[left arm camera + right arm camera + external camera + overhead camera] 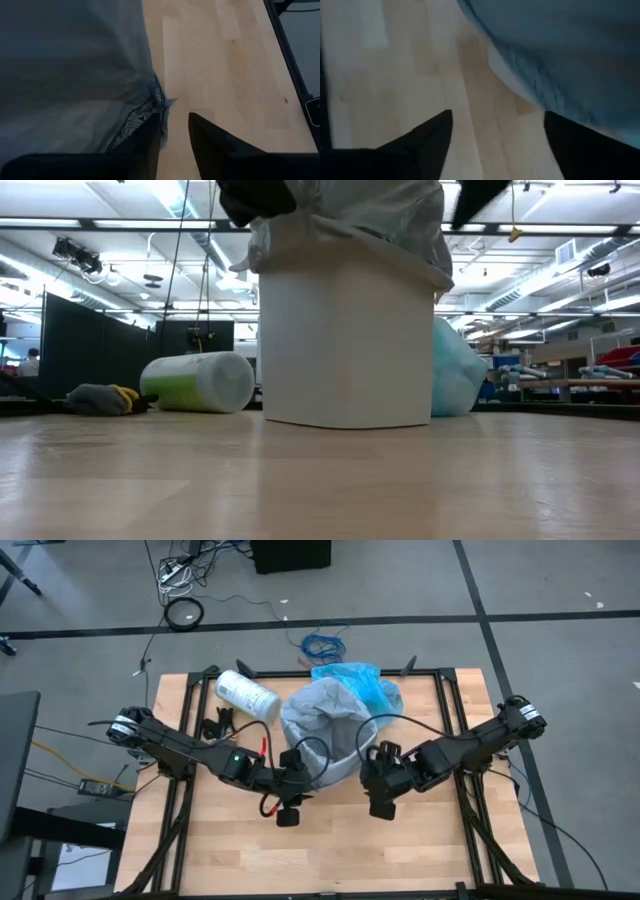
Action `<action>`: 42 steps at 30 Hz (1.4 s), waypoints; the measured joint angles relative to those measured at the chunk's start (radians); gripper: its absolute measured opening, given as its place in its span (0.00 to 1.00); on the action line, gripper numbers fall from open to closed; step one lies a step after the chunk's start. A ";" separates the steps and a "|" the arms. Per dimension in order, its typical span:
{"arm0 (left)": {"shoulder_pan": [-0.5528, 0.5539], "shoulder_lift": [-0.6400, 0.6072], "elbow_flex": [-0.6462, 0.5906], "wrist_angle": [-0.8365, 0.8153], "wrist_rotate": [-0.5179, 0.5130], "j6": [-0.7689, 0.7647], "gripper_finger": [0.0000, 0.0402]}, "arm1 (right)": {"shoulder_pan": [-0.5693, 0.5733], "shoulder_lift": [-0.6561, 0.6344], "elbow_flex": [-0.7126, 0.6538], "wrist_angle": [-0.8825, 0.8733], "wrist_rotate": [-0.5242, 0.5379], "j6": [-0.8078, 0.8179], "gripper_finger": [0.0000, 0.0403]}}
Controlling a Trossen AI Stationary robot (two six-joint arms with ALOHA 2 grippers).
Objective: Place trash/remove bag and relplace
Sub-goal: Return to Home Position
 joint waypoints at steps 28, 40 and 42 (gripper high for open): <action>-0.046 -0.972 0.105 -0.315 -0.493 0.319 0.19 | 0.138 -0.590 0.404 -0.423 0.396 -0.165 0.73; -0.047 -1.430 -0.435 -0.049 -0.432 0.249 0.19 | 0.174 -1.261 -0.499 0.490 0.245 -0.447 0.73; -0.046 -1.476 -0.521 0.035 -0.431 0.246 0.19 | 0.174 -1.355 -0.653 0.639 0.245 -0.456 0.74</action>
